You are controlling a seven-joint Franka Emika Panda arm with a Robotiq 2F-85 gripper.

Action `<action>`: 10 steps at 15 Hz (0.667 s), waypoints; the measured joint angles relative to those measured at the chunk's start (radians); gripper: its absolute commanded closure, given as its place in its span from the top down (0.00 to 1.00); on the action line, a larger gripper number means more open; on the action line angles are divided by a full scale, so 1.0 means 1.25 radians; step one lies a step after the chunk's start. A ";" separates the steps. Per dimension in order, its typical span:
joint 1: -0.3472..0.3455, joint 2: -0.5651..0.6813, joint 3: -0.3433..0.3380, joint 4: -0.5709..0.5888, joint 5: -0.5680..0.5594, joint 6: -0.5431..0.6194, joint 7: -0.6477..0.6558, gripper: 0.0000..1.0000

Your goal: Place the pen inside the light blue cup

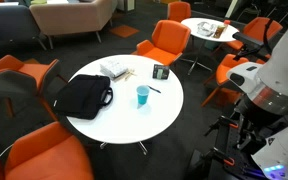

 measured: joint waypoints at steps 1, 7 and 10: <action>0.000 0.000 0.000 0.000 0.000 0.000 0.000 1.00; 0.000 0.000 0.000 0.000 0.000 0.000 0.000 1.00; -0.018 -0.008 -0.023 0.000 -0.033 0.000 -0.003 1.00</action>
